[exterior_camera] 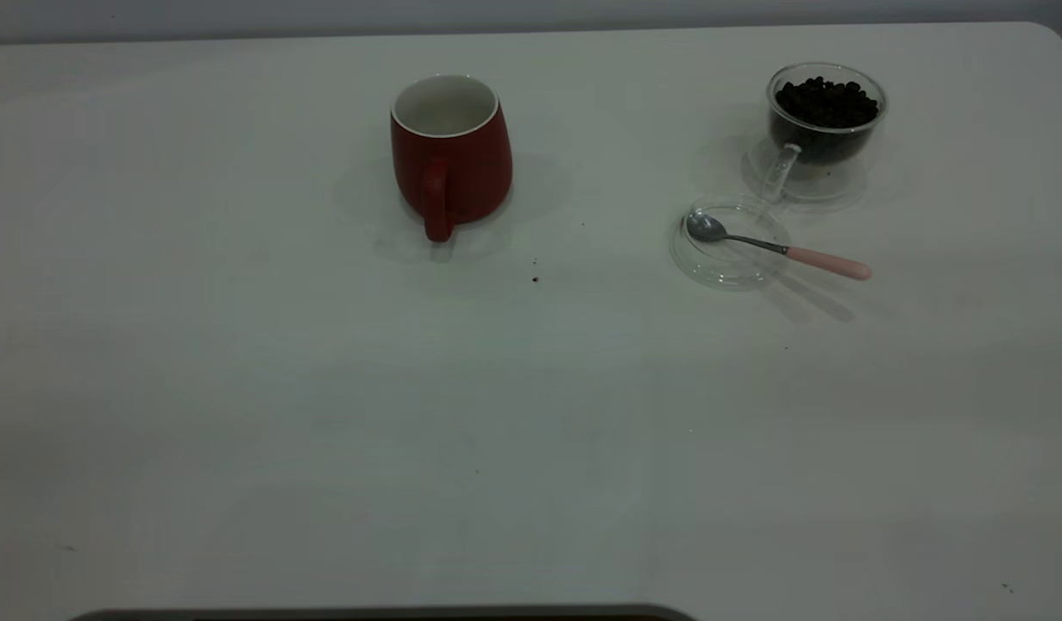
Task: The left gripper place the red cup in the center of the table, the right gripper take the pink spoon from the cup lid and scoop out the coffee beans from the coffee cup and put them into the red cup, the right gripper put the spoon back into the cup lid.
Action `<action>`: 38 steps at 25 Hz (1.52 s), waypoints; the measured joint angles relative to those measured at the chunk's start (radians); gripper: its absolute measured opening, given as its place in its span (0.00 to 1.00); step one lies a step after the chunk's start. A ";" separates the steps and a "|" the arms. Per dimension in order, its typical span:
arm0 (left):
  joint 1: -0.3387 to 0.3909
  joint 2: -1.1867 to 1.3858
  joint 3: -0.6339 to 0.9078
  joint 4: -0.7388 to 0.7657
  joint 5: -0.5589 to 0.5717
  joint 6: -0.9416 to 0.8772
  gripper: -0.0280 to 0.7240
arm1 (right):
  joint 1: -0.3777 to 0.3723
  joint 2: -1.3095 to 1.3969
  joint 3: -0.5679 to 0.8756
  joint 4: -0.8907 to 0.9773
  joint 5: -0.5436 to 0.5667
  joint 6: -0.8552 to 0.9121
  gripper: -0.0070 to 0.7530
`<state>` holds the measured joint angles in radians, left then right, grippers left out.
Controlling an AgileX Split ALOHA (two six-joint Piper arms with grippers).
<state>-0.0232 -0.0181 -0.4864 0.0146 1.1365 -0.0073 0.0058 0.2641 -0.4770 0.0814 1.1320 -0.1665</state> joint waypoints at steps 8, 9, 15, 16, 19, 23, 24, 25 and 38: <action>0.000 0.000 0.000 0.000 0.000 0.000 0.79 | 0.024 -0.059 0.006 -0.004 -0.010 0.010 0.79; 0.000 0.000 0.000 0.000 0.000 0.000 0.79 | 0.024 -0.068 0.006 -0.004 -0.011 0.010 0.79; 0.000 0.000 0.000 0.000 0.000 0.000 0.79 | 0.024 -0.137 0.006 -0.003 -0.012 0.014 0.79; 0.000 0.000 0.000 0.000 0.000 0.000 0.79 | 0.024 -0.148 0.006 -0.003 -0.012 0.014 0.79; 0.000 0.000 0.000 0.000 0.000 0.000 0.79 | 0.024 -0.161 0.006 -0.003 -0.011 0.016 0.79; 0.000 0.000 0.000 0.000 0.000 0.000 0.79 | 0.024 -0.163 0.006 -0.003 -0.011 0.016 0.79; 0.000 0.000 0.000 0.000 0.000 0.000 0.79 | 0.024 -0.162 0.006 -0.003 -0.011 0.016 0.79; 0.000 0.000 0.000 0.000 0.000 0.000 0.79 | 0.024 -0.162 0.006 -0.003 -0.011 0.016 0.79; 0.000 0.000 0.000 0.000 0.000 0.000 0.79 | -0.030 -0.173 0.006 0.000 -0.011 0.017 0.79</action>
<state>-0.0232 -0.0181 -0.4864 0.0146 1.1365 -0.0073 -0.0240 0.0909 -0.4709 0.0810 1.1213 -0.1494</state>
